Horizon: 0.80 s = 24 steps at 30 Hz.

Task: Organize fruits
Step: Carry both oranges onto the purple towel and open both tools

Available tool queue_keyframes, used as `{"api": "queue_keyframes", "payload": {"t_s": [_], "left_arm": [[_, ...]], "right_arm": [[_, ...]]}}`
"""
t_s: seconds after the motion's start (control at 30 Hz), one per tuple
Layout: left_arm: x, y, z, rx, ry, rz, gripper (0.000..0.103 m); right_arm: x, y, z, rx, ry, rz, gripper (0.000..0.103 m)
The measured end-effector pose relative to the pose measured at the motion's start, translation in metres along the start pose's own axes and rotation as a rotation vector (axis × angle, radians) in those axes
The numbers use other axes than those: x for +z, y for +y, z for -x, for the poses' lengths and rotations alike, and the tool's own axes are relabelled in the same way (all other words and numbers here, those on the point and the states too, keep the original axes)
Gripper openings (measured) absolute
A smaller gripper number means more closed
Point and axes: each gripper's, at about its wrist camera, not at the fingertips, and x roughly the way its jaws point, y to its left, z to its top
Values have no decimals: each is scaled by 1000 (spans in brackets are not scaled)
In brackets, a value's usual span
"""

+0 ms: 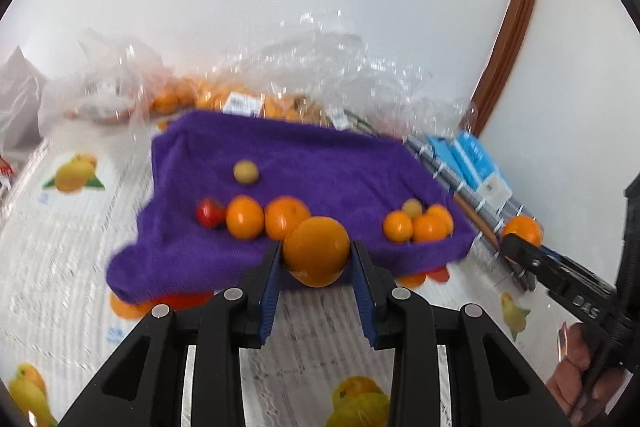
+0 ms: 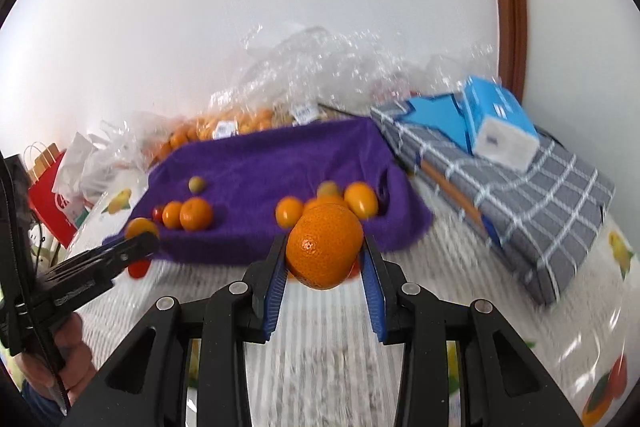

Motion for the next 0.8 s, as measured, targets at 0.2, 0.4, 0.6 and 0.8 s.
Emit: {"api": "queue_keyframes", "payload": {"t_s": [0.2,0.4,0.6,0.8], "left_arm": [[30,6,7,12,-39,-3,32],[54,22,-6,60,-53,20,32],[63,35,-51,108,13,57,32],[52,35,-79,107,35,76,32]], "right_arm": [[23,5,-14,-12,-18,25,36],[48,3,-36,-24,-34,56,36],[63,-9,-81,-26,-4,45,36],[60,-20,-122,-39,48,14,36]]}}
